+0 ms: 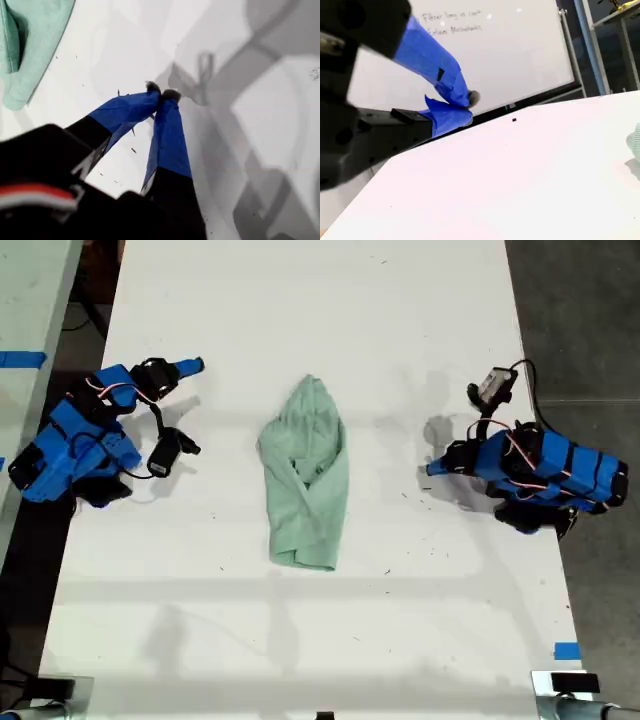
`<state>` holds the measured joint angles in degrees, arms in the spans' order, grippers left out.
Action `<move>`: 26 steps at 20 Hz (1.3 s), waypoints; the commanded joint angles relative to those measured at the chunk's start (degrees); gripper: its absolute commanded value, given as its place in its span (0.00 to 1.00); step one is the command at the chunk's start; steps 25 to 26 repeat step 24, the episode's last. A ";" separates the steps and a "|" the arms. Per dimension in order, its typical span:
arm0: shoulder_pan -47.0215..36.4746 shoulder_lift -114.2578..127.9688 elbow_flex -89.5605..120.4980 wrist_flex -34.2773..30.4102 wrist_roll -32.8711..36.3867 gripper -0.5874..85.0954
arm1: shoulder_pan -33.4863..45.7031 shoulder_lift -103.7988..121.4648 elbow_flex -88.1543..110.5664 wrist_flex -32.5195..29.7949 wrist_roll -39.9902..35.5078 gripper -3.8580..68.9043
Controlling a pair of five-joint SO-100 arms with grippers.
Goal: Fold t shirt
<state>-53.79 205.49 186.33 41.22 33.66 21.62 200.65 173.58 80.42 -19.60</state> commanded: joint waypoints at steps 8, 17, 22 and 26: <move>-0.62 0.53 2.20 0.26 -1.32 0.00 | 0.62 0.53 0.97 0.35 -0.26 0.07; -0.26 0.53 2.20 0.70 -1.32 0.00 | 0.62 0.53 0.97 0.35 -0.53 0.07; 0.00 0.62 2.20 0.97 -1.32 0.00 | 3.34 0.53 0.44 1.49 -0.35 0.07; -0.26 0.62 2.20 0.97 -0.88 0.00 | 3.96 0.53 0.35 1.32 -2.37 0.07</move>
